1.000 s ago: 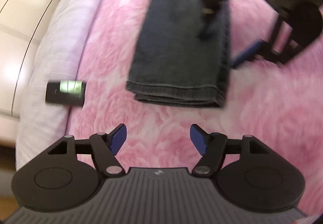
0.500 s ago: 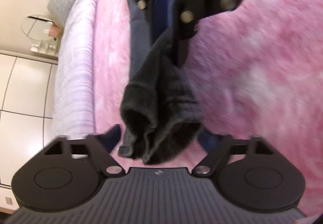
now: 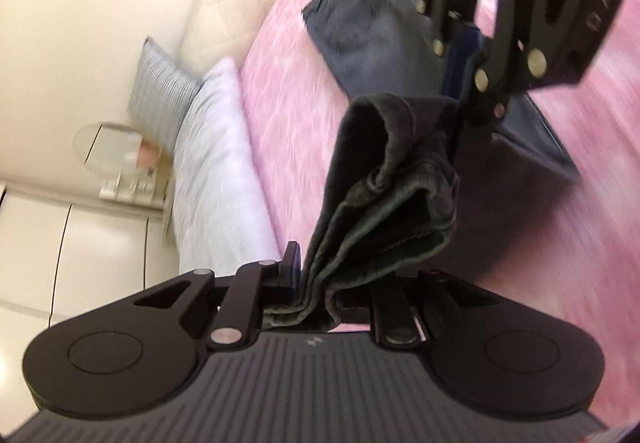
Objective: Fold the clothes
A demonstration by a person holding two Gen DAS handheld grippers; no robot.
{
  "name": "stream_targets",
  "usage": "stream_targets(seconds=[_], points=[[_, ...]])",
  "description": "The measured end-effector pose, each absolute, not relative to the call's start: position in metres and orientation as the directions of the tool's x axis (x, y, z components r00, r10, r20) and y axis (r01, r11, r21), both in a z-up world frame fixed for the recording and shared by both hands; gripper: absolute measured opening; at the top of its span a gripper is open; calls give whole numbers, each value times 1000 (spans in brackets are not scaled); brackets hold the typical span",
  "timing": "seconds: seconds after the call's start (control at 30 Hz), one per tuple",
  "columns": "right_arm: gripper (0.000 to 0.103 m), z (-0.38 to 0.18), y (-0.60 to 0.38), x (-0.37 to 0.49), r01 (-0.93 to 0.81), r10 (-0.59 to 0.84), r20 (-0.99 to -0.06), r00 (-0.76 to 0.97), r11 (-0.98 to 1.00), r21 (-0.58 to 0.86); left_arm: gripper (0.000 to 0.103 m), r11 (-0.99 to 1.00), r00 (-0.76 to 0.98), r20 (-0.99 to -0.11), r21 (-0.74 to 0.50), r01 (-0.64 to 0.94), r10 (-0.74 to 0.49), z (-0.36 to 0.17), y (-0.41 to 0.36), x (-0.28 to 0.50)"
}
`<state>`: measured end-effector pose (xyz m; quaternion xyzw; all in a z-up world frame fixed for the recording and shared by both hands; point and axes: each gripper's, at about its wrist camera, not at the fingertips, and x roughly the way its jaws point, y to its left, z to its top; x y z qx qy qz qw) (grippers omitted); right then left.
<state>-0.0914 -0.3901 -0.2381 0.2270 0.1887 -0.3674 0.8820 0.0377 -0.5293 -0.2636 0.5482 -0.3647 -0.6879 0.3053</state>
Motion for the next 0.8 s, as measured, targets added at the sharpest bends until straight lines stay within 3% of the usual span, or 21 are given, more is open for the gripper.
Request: stream_targets(seconds=[0.17,0.3,0.4,0.47,0.6,0.8], points=[[11,-252,-448,-191,770,-579,-511,636,437,464,22,-598,-241,-598,797,-82,-764,-281,-596,-68],[11,-293,-490,-263,750,-574,-529,626,258,609,33,-650,-242,-656,751,-117,-715,-310,-641,-135],[15,-336,-512,-310,716,-551,-558,620,107,690,50,-675,-232,-669,735,-62,-706,-321,-654,-157],[29,-364,-519,-335,704,-534,-596,600,-2,710,52,-716,-217,-692,696,56,-689,-320,-660,-158],[30,-385,-521,-363,671,-537,-612,581,-111,733,62,-743,-132,-746,597,303,-653,-319,-674,-128],[43,-380,-521,-362,686,-530,-616,583,-85,722,64,-620,42,-844,427,658,-535,-333,-687,-53]])
